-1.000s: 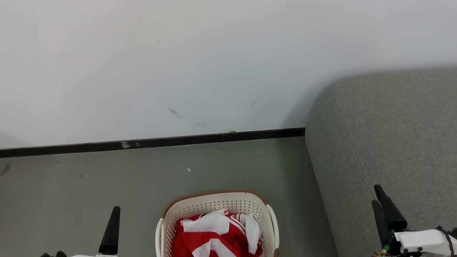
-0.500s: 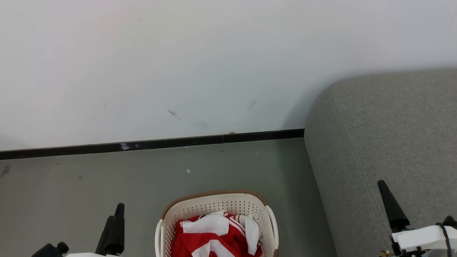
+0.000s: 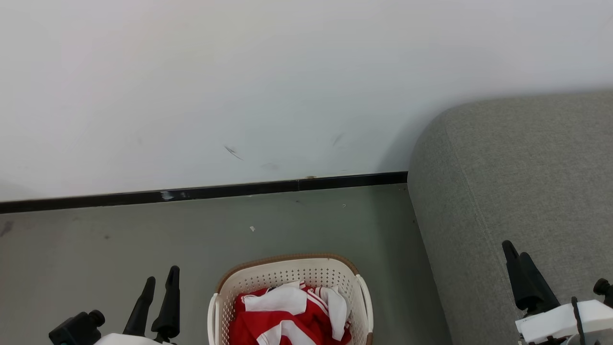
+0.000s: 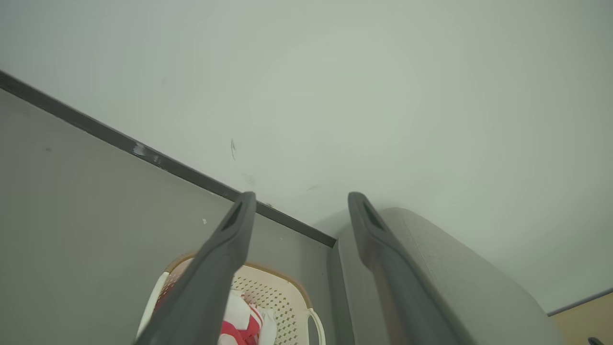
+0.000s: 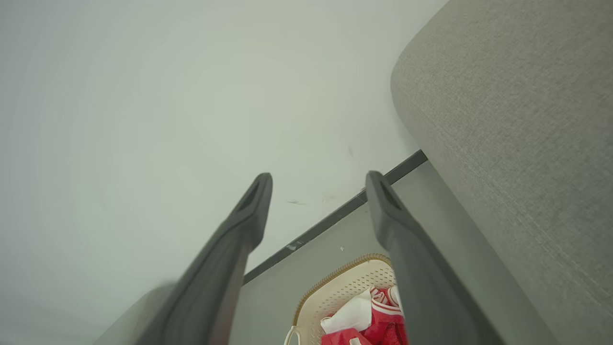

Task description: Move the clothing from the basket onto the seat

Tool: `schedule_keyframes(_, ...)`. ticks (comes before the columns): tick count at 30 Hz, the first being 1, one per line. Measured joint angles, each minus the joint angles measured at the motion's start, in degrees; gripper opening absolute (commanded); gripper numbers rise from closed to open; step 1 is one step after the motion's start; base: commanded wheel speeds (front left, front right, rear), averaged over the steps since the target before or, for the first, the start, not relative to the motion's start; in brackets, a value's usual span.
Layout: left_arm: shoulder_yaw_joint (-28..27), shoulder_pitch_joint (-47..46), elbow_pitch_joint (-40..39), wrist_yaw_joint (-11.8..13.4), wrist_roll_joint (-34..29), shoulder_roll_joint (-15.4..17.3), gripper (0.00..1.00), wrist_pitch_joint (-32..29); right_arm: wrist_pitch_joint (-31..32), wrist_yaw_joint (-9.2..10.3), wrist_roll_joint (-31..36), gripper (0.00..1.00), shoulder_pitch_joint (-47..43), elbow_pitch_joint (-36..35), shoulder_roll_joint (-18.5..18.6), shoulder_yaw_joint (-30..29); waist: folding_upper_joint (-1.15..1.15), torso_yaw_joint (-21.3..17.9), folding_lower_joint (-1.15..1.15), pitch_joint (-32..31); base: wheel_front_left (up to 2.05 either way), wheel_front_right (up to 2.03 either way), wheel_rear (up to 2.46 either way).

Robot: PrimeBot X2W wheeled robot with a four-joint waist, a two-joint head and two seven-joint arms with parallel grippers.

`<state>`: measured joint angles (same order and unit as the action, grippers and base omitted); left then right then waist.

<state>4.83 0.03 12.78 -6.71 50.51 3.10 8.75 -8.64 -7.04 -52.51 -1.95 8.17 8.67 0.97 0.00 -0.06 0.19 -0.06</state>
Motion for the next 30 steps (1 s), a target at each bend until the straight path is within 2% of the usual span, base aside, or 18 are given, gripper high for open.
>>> schedule_keyframes(5, 0.5, 0.0, -1.0, 0.0, -7.4, -0.1, 1.0, 0.9, -0.9, 0.0, 6.8, 1.0, 0.0, -0.4, 0.4, 0.2, 0.0, 0.0, -0.09, 0.2, 0.0, 0.0, 0.0)
schedule_keyframes(7, 0.5, 0.0, -1.1, 0.0, -8.5, -0.1, 1.0, 0.9, -1.0, 0.0, 8.0, 1.0, 0.0, -0.5, 0.5, 0.2, 0.0, 0.0, -0.09, 0.3, 0.0, 0.0, 0.0)
schedule_keyframes(8, 0.8, 0.0, -1.4, 0.1, -11.6, -0.1, 1.0, 1.1, -1.3, -0.01, 10.2, 1.0, -0.1, -0.7, 0.4, 0.2, 0.0, 0.0, -0.11, 0.3, 0.0, 0.0, 0.0)
schedule_keyframes(16, 1.2, 0.0, -2.3, 0.6, -20.1, -0.3, 1.0, 2.3, -2.3, -0.02, 18.5, 1.0, -0.2, -1.2, 0.4, 0.4, 0.0, 0.1, -0.13, 0.4, 0.0, 0.0, 0.0)
schedule_keyframes(30, 1.7, 0.0, -3.3, 2.6, -36.6, -0.5, 1.0, 4.5, -4.5, -0.03, 34.9, 1.0, -0.4, -1.8, 0.5, 0.8, 0.0, 0.6, -0.15, 0.5, 0.0, 0.0, 0.0)
